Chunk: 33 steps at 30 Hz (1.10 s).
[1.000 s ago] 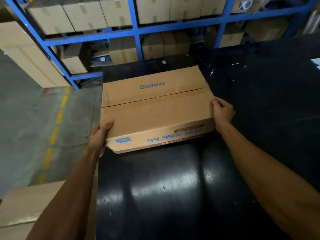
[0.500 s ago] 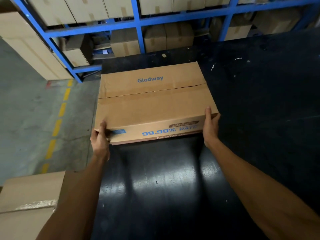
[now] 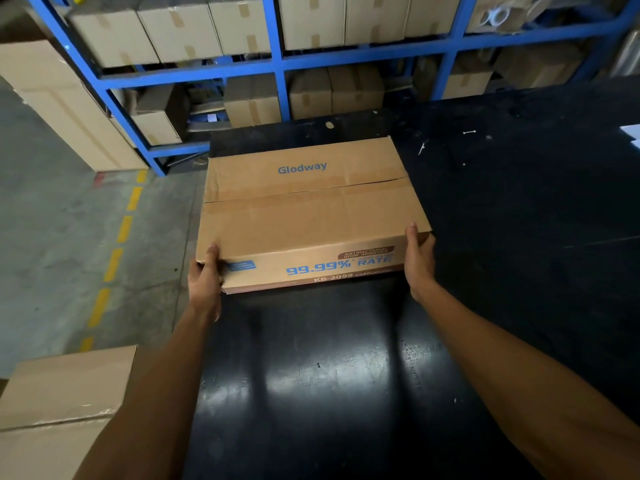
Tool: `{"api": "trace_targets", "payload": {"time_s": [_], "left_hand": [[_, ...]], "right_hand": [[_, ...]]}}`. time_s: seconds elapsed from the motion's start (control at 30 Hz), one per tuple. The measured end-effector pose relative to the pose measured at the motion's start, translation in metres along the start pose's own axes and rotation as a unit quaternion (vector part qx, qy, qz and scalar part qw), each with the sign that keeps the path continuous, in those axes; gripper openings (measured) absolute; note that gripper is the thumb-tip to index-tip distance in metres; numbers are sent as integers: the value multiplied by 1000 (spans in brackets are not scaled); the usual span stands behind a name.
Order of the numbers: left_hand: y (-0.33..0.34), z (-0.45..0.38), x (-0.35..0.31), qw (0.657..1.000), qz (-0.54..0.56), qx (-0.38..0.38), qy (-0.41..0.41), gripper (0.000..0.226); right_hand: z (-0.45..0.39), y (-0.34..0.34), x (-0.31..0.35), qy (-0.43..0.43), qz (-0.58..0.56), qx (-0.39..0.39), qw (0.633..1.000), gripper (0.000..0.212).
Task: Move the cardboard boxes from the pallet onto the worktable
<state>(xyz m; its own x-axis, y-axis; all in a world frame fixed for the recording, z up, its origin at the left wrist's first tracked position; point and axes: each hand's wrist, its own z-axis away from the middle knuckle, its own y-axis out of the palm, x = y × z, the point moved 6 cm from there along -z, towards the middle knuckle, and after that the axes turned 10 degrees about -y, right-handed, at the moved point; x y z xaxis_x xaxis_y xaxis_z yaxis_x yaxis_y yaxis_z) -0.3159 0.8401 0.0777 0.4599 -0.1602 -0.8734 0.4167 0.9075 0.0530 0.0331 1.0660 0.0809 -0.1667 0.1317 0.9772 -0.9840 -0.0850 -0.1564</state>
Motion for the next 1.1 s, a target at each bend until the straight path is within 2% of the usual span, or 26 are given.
{"api": "trace_targets", "payload": {"time_s": [0.07, 0.1, 0.2, 0.23, 0.3, 0.4, 0.47, 0.6, 0.7, 0.87, 0.97, 1.1], "left_hand": [[-2, 5, -3, 1000, 0, 6, -15, 24], [-2, 9, -5, 1000, -4, 9, -22, 30], [-7, 33, -6, 999, -26, -7, -37, 65], [-11, 45, -4, 998, -39, -12, -38, 64], [-17, 69, 4, 996, -80, 3, -37, 43], [-32, 113, 23, 990, -129, 25, -43, 29], [-44, 147, 31, 990, -132, 37, -10, 25], [-84, 223, 52, 993, -107, 28, 30, 20], [-132, 274, 80, 997, -72, -7, 42, 21], [-221, 343, 130, 996, -30, -86, 11, 14], [-288, 376, 161, 989, 14, -148, -9, 14], [-372, 413, 207, 975, 74, -206, -45, 18]], "right_hand": [[7, -2, 3, 8, 16, -2, 1000, 66], [11, -4, 3, 14, 28, -3, 999, 69], [28, -10, 5, 23, 73, -6, 997, 77], [36, -13, 5, 24, 84, -4, 996, 77], [55, -15, 7, 17, 107, 23, 994, 71], [92, -10, 9, -22, 139, 116, 983, 54], [121, -6, 13, -72, 159, 173, 969, 41], [192, 3, 24, -177, 201, 273, 924, 34], [255, 15, 23, -219, 190, 349, 891, 28], [363, 42, 5, -238, 187, 450, 840, 24], [437, 75, -8, -254, 208, 527, 784, 27], [520, 117, -39, -245, 222, 601, 728, 28]]}}
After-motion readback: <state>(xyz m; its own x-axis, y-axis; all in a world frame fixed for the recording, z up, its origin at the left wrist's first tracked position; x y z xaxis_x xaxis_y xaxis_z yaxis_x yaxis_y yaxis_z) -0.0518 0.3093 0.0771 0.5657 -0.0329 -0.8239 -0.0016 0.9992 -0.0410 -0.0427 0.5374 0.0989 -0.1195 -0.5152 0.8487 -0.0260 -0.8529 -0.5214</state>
